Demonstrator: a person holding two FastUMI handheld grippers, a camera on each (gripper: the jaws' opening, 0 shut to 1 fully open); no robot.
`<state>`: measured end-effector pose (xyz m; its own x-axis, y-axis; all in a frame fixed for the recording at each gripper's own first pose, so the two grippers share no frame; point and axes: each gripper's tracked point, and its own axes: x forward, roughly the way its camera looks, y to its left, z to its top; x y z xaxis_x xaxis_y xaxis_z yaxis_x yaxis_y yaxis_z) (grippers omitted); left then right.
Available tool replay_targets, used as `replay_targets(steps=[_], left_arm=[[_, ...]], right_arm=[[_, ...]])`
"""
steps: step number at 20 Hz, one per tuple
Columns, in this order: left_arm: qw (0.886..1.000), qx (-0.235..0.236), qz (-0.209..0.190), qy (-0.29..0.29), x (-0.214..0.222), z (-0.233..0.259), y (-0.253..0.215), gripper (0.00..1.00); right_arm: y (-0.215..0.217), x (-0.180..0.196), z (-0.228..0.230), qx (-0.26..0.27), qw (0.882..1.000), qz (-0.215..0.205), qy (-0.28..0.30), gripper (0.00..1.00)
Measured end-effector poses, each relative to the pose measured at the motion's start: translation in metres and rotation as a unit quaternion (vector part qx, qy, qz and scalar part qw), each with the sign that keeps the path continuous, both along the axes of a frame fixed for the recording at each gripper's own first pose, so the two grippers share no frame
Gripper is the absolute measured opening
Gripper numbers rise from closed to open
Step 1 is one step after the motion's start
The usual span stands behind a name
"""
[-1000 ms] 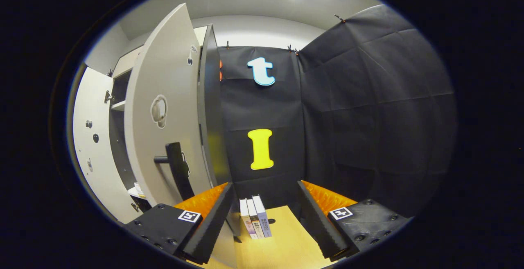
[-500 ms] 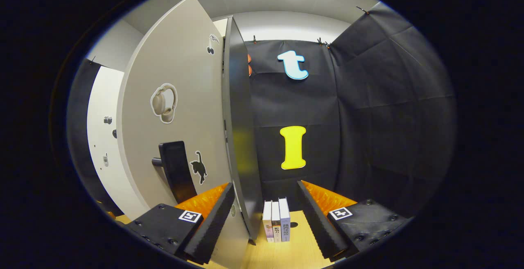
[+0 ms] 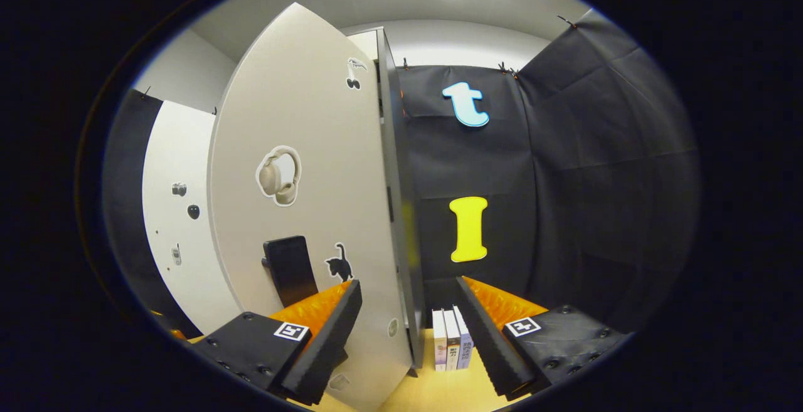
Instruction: Grab one shoe with the right hand and put it into the shoe cabinet, grab the other shoe with the left hand and put it into the shoe cabinet; then close the right door with the right hand and the left door with the left hand.
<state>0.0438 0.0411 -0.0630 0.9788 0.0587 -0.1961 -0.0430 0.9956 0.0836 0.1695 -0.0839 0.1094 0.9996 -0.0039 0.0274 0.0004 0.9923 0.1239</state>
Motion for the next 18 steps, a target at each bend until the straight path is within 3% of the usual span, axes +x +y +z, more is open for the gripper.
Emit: replay_targets(steps=[5, 8, 13, 18], left_arm=[[1.0, -0.006, 0.011, 0.001, 0.001, -0.001, 0.051, 0.97], [1.0, -0.013, 0.023, 0.001, 0.002, -0.002, 0.082, 0.97], [0.997, -0.068, 0.019, -0.003, 0.006, 0.004, 0.12, 0.97], [0.995, -0.09, 0.049, -0.017, 0.02, 0.013, 0.177, 0.96]], right_arm=[[0.054, 0.018, 0.0, -0.023, 1.0, -0.006, 0.002, 0.98], [0.098, 0.026, -0.005, -0.02, 0.999, 0.023, 0.011, 0.98], [0.108, 0.017, -0.015, -0.014, 1.0, -0.003, 0.009, 0.98], [0.099, -0.014, -0.042, -0.006, 0.999, -0.043, 0.023, 0.98]])
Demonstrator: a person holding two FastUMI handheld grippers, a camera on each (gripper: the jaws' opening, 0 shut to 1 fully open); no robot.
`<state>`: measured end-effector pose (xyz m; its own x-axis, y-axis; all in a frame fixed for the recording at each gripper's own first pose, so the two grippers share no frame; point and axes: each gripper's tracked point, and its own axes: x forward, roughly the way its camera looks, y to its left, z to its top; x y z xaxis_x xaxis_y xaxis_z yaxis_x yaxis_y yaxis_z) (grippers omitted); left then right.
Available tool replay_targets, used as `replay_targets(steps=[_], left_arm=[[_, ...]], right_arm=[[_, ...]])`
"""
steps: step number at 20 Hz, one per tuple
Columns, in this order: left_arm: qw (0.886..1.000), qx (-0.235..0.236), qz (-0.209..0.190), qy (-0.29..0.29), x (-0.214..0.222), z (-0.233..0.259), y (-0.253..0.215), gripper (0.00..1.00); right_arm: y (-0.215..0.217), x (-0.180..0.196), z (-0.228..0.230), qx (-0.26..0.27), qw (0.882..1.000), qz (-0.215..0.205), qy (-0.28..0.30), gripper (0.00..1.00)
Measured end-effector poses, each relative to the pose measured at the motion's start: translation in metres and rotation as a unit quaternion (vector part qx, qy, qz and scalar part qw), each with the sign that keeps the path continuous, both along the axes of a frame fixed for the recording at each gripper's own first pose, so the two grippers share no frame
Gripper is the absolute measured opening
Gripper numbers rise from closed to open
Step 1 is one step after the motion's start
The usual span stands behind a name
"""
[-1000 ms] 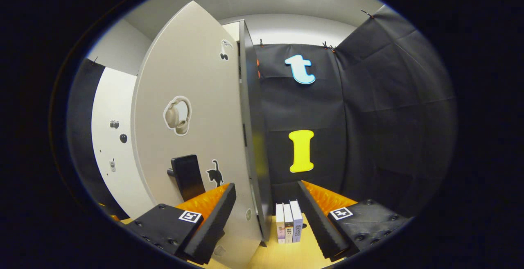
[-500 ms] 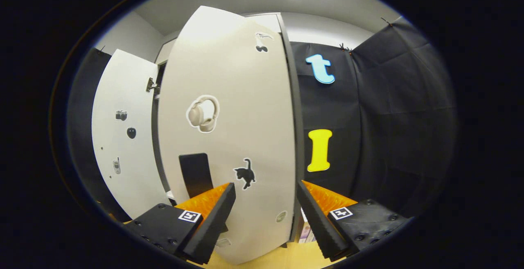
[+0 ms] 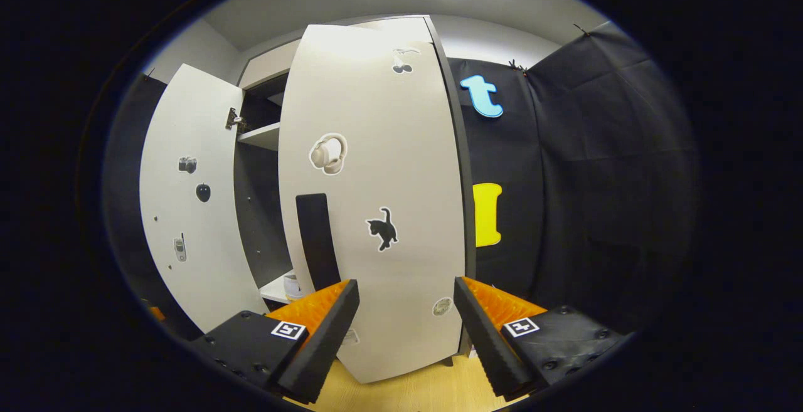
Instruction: Grab one shoe with the right hand and put it into the shoe cabinet, grab the other shoe with the left hand and put it into the shoe cabinet; then close the right door with the right hand and the left door with the left hand.
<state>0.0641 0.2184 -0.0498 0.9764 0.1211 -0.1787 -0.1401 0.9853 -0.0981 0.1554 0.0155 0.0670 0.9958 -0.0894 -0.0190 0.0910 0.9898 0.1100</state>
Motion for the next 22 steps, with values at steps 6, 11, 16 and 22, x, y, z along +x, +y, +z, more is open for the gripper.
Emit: replay_targets(steps=[6, 11, 16, 22], left_arm=[[0.999, 0.018, -0.004, -0.05, 0.047, 0.054, 0.062, 0.95], [0.993, 0.038, -0.046, -0.104, 0.09, 0.116, 0.073, 0.94], [0.986, 0.051, -0.114, -0.113, 0.139, 0.15, 0.059, 0.95], [0.98, 0.077, -0.15, -0.101, 0.166, 0.156, 0.034, 0.95]], right_arm=[[-0.011, -0.035, -0.035, 0.0, 0.998, -0.052, 0.021, 0.98], [-0.012, -0.062, -0.079, 0.011, 0.995, -0.073, 0.072, 0.98], [-0.009, -0.09, -0.115, 0.011, 0.99, -0.079, 0.114, 0.98], [-0.018, -0.111, -0.139, 0.043, 0.985, -0.097, 0.137, 0.98]])
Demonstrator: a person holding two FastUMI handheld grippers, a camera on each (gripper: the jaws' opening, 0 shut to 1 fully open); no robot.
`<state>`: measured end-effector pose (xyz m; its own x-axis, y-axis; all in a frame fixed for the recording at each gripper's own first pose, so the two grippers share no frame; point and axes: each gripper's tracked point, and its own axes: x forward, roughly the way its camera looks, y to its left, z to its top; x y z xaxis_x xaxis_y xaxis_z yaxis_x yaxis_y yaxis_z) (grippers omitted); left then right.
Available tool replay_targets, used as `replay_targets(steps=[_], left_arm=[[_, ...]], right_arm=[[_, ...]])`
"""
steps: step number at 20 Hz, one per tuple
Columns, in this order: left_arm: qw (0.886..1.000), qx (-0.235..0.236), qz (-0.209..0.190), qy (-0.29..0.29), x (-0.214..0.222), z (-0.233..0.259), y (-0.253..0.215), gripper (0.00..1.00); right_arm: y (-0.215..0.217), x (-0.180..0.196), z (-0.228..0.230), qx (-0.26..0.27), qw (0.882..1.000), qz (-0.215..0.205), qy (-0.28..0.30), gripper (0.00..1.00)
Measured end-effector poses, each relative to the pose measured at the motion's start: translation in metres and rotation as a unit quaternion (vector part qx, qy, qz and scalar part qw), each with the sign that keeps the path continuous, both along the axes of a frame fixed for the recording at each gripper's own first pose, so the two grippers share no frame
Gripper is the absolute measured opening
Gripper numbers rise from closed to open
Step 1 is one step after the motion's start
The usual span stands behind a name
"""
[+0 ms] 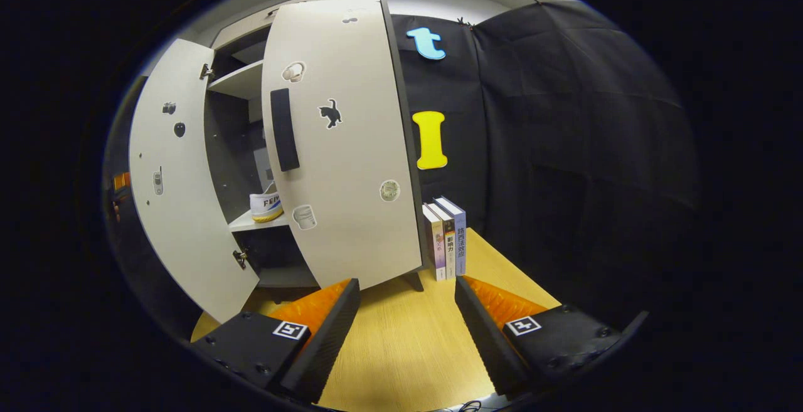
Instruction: Grab one shoe with the right hand and put it into the shoe cabinet, grab the other shoe with the left hand and put it into the shoe cabinet; then close the right door with the right hand and the left door with the left hand.
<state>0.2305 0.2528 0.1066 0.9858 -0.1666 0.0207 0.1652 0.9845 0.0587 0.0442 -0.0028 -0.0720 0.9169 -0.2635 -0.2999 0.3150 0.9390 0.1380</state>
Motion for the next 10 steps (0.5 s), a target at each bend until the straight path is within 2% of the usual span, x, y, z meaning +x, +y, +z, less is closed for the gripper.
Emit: replay_targets(steps=[3, 4, 6, 9, 10], left_arm=[[1.0, 0.027, 0.012, 0.0, 0.001, 0.001, -0.005, 0.92], [1.0, 0.024, 0.012, 0.002, 0.001, -0.001, -0.008, 0.89], [1.0, 0.017, 0.006, 0.008, 0.0, -0.002, -0.02, 0.92], [1.0, 0.018, 0.004, 0.013, -0.005, -0.003, -0.044, 0.91], [1.0, 0.02, 0.004, 0.013, -0.006, -0.004, -0.054, 0.87]], right_arm=[[-0.015, -0.005, -0.002, 0.005, 1.0, -0.012, -0.002, 0.98], [-0.021, -0.007, -0.004, 0.006, 1.0, -0.017, -0.001, 0.98], [-0.028, -0.009, -0.009, 0.012, 1.0, -0.022, 0.005, 0.98], [-0.039, -0.01, -0.014, 0.022, 1.0, -0.02, 0.009, 0.98], [-0.043, -0.008, -0.014, 0.024, 1.0, -0.019, 0.008, 0.98]])
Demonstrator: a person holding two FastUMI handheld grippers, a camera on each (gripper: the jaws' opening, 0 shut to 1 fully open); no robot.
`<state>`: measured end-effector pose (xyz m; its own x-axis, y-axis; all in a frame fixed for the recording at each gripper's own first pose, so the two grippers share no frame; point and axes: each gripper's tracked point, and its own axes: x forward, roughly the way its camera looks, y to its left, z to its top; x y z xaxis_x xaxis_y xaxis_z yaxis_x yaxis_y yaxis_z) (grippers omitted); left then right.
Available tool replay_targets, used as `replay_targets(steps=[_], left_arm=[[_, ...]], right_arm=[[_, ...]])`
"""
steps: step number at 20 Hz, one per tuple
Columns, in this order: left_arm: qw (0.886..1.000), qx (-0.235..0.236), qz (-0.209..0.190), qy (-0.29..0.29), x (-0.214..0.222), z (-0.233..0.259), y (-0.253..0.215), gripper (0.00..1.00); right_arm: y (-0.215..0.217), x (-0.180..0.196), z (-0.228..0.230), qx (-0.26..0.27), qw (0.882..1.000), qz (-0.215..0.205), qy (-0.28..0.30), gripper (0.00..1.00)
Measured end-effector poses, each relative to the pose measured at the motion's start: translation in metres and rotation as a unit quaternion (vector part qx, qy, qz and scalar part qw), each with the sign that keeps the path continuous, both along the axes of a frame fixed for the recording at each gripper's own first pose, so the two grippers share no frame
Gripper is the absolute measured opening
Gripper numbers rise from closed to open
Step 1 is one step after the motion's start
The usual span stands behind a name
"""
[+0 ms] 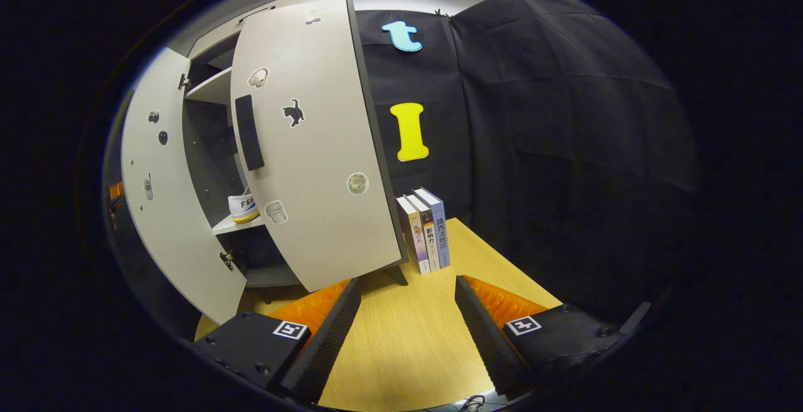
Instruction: Grab one shoe with the right hand and put it into the shoe cabinet, grab the other shoe with the left hand and put it into the shoe cabinet; then close the right door with the right hand and the left door with the left hand.
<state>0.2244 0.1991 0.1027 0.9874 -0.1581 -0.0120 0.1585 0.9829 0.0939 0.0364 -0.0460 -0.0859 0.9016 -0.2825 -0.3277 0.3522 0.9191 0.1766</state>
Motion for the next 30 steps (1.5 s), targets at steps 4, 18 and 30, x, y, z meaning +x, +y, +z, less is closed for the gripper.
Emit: replay_targets(steps=[4, 18, 30], left_arm=[[1.0, -0.011, 0.024, -0.007, -0.005, -0.003, -0.045, 0.91], [0.998, 0.063, 0.007, -0.027, -0.057, -0.043, -0.183, 0.98], [1.0, -0.015, -0.015, -0.012, -0.136, -0.081, -0.202, 0.96]], right_arm=[[-0.016, 0.011, 0.003, 0.002, 1.0, 0.006, -0.007, 0.98], [-0.034, 0.026, 0.029, -0.008, 0.998, 0.045, -0.033, 0.98], [0.028, 0.011, 0.049, -0.062, 0.988, 0.13, -0.054, 0.98]])
